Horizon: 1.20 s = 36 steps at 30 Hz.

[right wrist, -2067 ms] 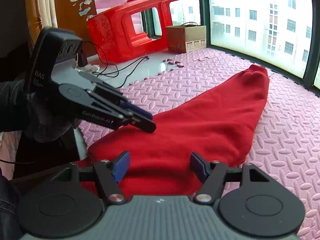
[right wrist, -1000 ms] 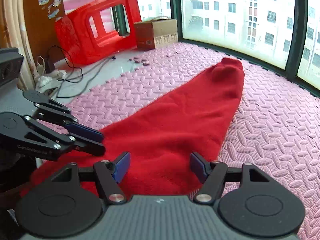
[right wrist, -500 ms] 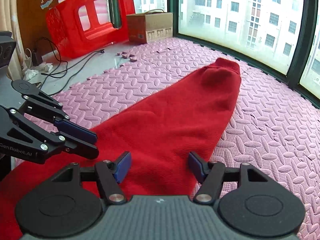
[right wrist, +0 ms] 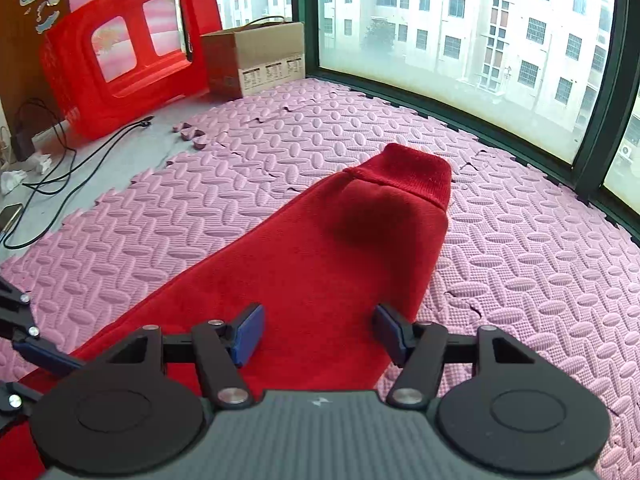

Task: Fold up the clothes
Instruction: 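Move the right gripper to the waistband end of the strip and grasp it, then lift the waistband end with the right gripper and fold it toward the left gripper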

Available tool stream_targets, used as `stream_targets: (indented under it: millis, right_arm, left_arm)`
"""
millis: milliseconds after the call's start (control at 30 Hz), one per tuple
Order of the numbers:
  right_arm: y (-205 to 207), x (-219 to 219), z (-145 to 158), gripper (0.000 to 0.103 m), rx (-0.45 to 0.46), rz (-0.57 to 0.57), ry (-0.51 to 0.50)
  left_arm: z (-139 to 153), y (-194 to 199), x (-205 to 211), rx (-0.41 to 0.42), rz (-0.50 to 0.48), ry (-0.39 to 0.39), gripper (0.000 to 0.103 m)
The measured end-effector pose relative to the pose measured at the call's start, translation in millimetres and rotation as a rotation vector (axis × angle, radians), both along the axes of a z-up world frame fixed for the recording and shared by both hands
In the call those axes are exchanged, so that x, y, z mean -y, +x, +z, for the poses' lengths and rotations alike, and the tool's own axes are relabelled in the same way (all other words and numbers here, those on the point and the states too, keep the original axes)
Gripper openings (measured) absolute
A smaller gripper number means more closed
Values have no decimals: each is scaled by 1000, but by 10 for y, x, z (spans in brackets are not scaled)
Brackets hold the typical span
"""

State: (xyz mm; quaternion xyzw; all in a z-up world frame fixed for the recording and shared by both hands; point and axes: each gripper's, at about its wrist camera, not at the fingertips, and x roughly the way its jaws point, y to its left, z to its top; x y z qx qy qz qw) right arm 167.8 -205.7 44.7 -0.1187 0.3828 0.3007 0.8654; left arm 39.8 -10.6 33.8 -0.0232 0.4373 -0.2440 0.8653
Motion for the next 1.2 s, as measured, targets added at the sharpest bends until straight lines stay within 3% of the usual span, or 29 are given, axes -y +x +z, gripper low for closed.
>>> stream_targets:
  millis: [200,467,600,800,1033,1100,1200]
  right_arm:
    - [232,-35,138,58,44,-3,67]
    - [526,-125,-10,48,24,-67,61]
    - [450,-165,94,48,19,-9,132]
    - [573,-415,-110,48,-18,16,98]
    - [532,3,239,51,29,-11,215]
    - [581,175,295,58,39,-49,236]
    - [762,340,172,61,-7,-113,234]
  left_arm:
    - [45,35,11,5,-3,1,31]
    - [34,77,-1,-2,-2,2,31]
    - [66,93,-14,5,-1,-4,34]
    - [24,109,34,-5,2,3,34]
    - [56,140,45,4,7,-8,34]
    - [55,155,49,2,7,-11,34]
    - [54,176,54,-1,8,-16,34]
